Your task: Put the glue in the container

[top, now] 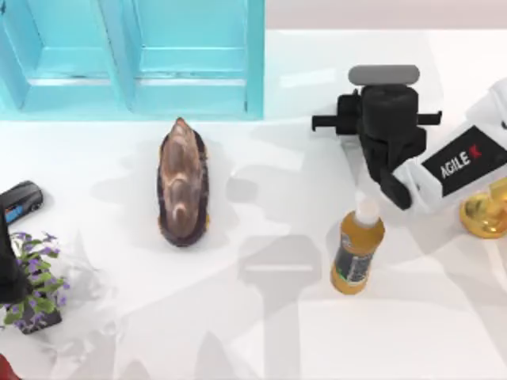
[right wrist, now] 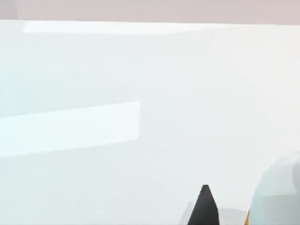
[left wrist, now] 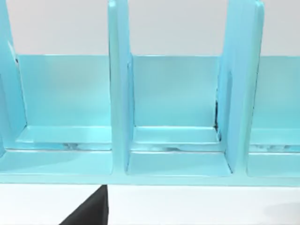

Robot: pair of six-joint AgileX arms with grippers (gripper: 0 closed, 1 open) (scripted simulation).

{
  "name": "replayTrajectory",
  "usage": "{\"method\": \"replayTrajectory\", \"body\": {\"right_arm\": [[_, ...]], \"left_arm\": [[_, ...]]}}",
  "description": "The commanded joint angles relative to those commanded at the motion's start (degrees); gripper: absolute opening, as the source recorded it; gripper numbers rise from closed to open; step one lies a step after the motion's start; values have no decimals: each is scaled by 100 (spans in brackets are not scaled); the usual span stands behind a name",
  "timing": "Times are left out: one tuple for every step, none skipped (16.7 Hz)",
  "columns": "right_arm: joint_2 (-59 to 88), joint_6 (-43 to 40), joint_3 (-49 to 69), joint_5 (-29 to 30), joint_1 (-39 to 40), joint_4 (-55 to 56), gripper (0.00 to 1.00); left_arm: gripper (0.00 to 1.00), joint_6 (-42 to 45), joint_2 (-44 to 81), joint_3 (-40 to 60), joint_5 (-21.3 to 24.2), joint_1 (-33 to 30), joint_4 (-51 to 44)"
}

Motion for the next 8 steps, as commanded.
{"method": "replayTrajectory", "body": {"right_arm": [[0,0,0,0,0,0,0],[0,0,0,0,0,0,0],[0,0,0,0,0,0,0],[0,0,0,0,0,0,0],[0,0,0,0,0,0,0],[-8,6,-4,1,16,0,0],[-18,15,2,2,29,-10,0],[-76,60,33,11,86,-62,0]], "left_arm": [[100,0,0,0,0,0,0],[100,0,0,0,0,0,0],[100,0,0,0,0,0,0],[100,0,0,0,0,0,0],[100,0,0,0,0,0,0],[100,0,0,0,0,0,0],[100,0,0,0,0,0,0],[100,0,0,0,0,0,0]]}}
